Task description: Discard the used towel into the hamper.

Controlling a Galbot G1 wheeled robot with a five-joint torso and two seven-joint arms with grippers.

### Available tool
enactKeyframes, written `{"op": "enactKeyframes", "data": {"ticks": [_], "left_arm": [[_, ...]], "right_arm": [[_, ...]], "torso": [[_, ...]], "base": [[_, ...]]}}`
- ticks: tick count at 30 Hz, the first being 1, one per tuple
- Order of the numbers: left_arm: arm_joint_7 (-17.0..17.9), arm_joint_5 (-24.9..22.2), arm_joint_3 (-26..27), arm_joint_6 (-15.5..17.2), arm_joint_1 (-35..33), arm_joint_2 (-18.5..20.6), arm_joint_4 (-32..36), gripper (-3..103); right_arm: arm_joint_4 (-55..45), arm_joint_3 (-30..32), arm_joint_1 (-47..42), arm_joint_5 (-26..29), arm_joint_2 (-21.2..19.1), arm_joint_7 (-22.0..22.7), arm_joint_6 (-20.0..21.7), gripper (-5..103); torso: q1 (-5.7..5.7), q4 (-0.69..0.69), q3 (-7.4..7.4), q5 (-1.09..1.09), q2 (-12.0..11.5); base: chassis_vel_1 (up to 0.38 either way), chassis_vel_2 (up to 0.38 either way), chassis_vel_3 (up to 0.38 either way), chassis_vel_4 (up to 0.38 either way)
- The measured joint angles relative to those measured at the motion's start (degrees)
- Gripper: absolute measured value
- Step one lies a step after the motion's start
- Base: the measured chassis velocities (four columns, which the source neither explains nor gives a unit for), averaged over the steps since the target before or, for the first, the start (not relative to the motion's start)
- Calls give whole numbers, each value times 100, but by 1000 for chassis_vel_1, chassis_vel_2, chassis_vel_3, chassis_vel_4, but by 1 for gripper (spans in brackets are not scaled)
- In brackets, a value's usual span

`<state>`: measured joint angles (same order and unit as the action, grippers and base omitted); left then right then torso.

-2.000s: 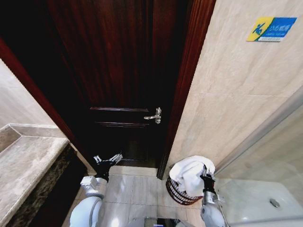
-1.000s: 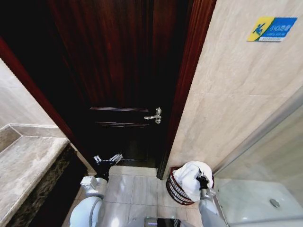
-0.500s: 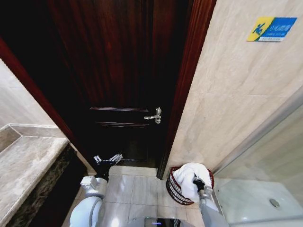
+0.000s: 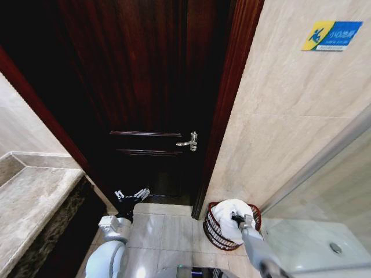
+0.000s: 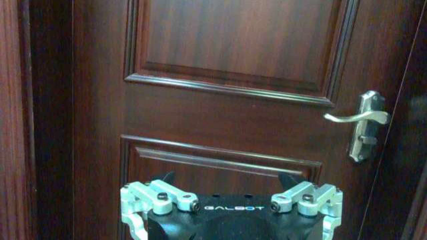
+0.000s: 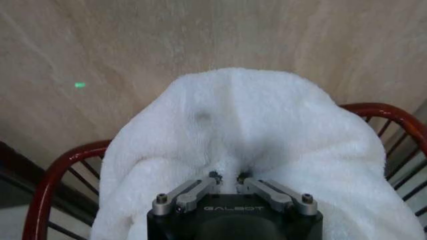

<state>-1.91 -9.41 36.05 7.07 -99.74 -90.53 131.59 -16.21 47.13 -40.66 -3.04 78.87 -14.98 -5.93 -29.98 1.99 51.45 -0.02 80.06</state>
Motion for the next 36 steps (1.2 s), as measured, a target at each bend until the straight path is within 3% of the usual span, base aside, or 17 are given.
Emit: {"op": "enactKeyframes", "data": {"ticks": [7,36], "left_arm": [[0,0,0,0,0,0,0,100],[0,0,0,0,0,0,0,100]], "right_arm": [[476,60,177,-484,-6,89,218,4],[131,64,-196,-537,-5,250,384,4]], "torso": [[0,5,-1,2,0],[0,2,-1,2,0]], "base": [[0,0,0,0],[0,0,0,0]]}}
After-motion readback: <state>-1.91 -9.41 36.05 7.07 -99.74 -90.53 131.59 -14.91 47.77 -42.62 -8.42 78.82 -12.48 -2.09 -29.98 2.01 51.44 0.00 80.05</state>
